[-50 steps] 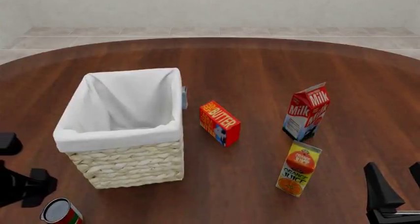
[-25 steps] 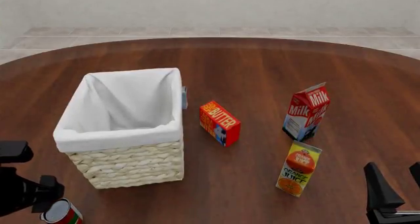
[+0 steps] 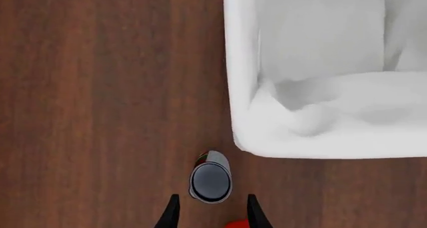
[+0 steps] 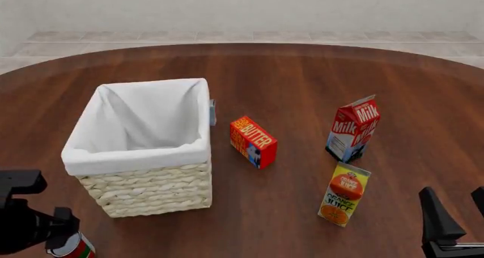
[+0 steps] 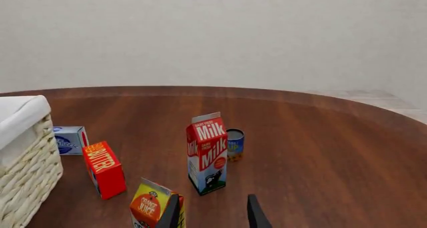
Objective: Pick up the tomato sauce, and put it in the basket.
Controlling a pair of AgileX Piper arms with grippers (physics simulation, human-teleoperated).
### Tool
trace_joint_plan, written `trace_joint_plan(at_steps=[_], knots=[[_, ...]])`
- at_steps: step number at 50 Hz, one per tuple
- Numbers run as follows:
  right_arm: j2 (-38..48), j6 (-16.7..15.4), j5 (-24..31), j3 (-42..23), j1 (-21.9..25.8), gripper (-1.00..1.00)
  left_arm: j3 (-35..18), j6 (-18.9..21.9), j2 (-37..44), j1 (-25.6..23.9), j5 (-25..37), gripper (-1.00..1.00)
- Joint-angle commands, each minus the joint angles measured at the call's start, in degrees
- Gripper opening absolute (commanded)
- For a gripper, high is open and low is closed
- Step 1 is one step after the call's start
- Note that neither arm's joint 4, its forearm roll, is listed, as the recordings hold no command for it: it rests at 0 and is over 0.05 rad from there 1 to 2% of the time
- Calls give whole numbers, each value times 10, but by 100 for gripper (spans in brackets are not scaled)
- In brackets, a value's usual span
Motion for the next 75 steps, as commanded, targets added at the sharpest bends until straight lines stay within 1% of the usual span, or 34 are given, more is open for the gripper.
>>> trace_joint_plan(at_steps=[1, 8, 11, 15, 35, 40, 50, 58, 65, 75], knots=[[1, 0, -1, 0, -1, 100, 25, 6, 12, 6, -32, 100], [1, 0, -2, 1, -1, 100, 30, 1, 16, 4, -40, 100], [1, 0, -2, 1, -1, 100, 34, 9, 20, 12, -47, 100], [1, 0, -1, 0, -1, 100, 34, 9, 24, 15, -51, 100], [0, 0, 2, -2, 0, 100, 50, -1, 33, 5, -74, 100], [0, 0, 0, 0, 0, 100, 55, 6, 41, 12, -84, 100], [0, 0, 0, 0, 0, 100, 62, 4, 45, 12, -94, 100], [0, 0, 0, 0, 0, 100, 67, 14, 54, 21, -106, 100], [0, 0, 0, 0, 0, 100, 69, 15, 53, 23, -104, 100], [0, 0, 0, 0, 0, 100, 80, 15, 65, 27, -125, 100]])
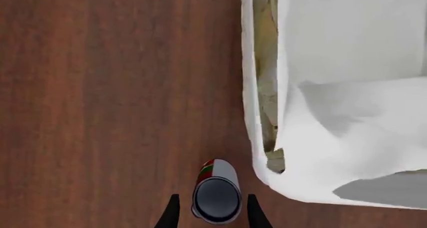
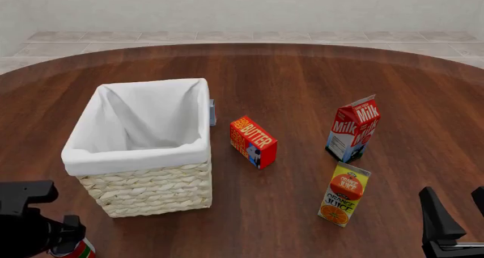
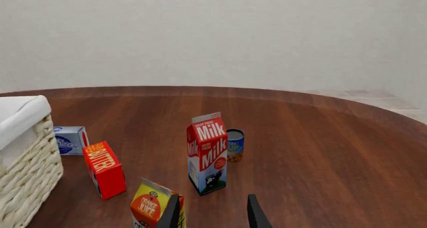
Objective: Pick up the tomato sauce, and put it in the basket.
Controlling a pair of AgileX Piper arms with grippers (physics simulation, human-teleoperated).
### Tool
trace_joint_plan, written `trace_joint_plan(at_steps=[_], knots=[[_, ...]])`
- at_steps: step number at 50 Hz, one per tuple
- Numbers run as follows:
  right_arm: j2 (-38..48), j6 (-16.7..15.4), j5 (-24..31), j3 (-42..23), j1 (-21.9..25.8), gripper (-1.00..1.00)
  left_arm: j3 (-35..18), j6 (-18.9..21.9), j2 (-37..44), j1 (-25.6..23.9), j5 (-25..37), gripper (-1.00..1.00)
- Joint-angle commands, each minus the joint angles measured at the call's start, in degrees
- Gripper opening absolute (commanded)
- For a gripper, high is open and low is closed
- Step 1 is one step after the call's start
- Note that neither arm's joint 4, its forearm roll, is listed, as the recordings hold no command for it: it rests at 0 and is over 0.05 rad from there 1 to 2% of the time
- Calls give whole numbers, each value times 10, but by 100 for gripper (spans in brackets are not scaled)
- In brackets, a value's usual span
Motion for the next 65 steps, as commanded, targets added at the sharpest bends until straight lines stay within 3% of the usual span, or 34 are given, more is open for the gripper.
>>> trace_joint_plan(at_steps=[1, 64, 65], knots=[[0, 0, -1, 1, -1, 100, 16, 3, 7, 2, -20, 100], [0, 0, -1, 1, -1, 100, 63, -5, 91, -6, -128, 100], [0, 0, -1, 1, -1, 100, 62, -5, 90, -6, -128, -100]])
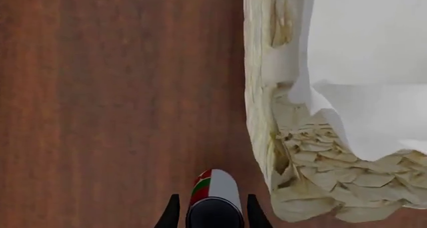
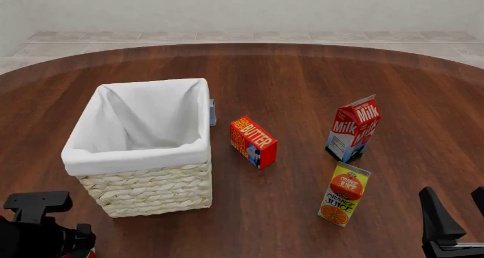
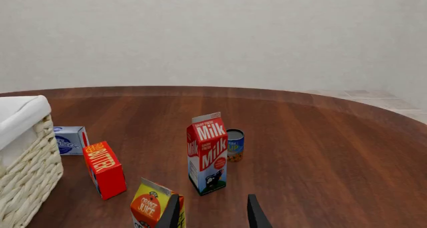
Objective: Pick up the tomato sauce, and put it in the basket.
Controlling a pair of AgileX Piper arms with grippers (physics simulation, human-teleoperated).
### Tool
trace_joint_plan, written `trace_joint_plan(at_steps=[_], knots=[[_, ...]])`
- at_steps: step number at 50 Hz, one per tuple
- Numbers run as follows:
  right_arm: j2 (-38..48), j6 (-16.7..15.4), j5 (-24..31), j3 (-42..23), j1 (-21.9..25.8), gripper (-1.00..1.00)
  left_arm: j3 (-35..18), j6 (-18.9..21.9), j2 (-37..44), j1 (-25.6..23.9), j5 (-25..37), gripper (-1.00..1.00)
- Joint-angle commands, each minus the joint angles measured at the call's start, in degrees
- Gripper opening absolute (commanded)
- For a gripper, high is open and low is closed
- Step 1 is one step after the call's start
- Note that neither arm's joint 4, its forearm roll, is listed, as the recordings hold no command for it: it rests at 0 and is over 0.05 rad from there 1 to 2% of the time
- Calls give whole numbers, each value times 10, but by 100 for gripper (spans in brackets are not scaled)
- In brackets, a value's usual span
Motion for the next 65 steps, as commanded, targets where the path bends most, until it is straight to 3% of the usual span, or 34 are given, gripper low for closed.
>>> trace_joint_plan(at_steps=[1, 29, 65], knots=[[0, 0, -1, 1, -1, 100, 4, -2, 3, -1, -12, -100], [0, 0, -1, 1, -1, 100, -18, -1, -57, -1, 54, -100], [0, 0, -1, 1, -1, 100, -90, -44, -188, -19, 211, -100]])
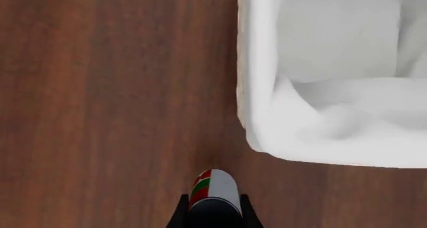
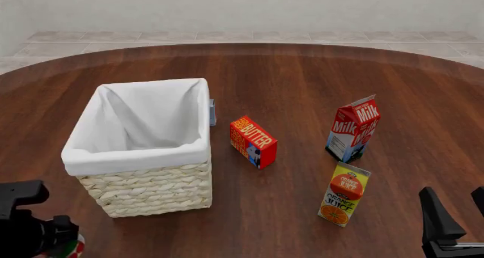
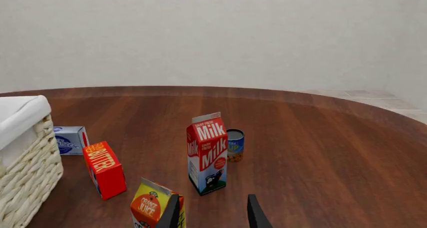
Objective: Pick up the tomato sauce, and put it in the basket.
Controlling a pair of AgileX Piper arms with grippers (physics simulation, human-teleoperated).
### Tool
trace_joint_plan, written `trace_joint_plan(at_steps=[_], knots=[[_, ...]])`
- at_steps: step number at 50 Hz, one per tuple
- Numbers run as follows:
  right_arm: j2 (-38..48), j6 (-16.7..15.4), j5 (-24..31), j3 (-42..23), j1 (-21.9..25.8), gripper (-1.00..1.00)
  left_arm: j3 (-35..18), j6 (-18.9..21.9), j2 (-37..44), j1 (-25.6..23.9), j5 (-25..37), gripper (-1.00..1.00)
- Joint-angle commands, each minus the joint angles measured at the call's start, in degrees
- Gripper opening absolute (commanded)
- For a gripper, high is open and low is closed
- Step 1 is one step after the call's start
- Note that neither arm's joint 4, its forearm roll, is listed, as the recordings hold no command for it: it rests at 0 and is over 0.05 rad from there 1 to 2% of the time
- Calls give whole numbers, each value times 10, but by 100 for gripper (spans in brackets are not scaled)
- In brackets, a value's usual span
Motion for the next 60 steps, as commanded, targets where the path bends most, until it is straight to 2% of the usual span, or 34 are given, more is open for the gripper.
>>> trace_joint_plan(at_steps=[1, 25, 27, 38, 60], knots=[[0, 0, -1, 1, -1, 100, -21, 0, -41, -4, 44, -100], [0, 0, -1, 1, -1, 100, -83, -10, -107, -7, 127, -100], [0, 0, -1, 1, -1, 100, -96, -24, -116, -18, 133, -100], [0, 0, -1, 1, -1, 100, -105, -18, -129, -12, 162, -100], [0, 0, -1, 1, -1, 100, -201, -55, -155, -35, 236, -100]])
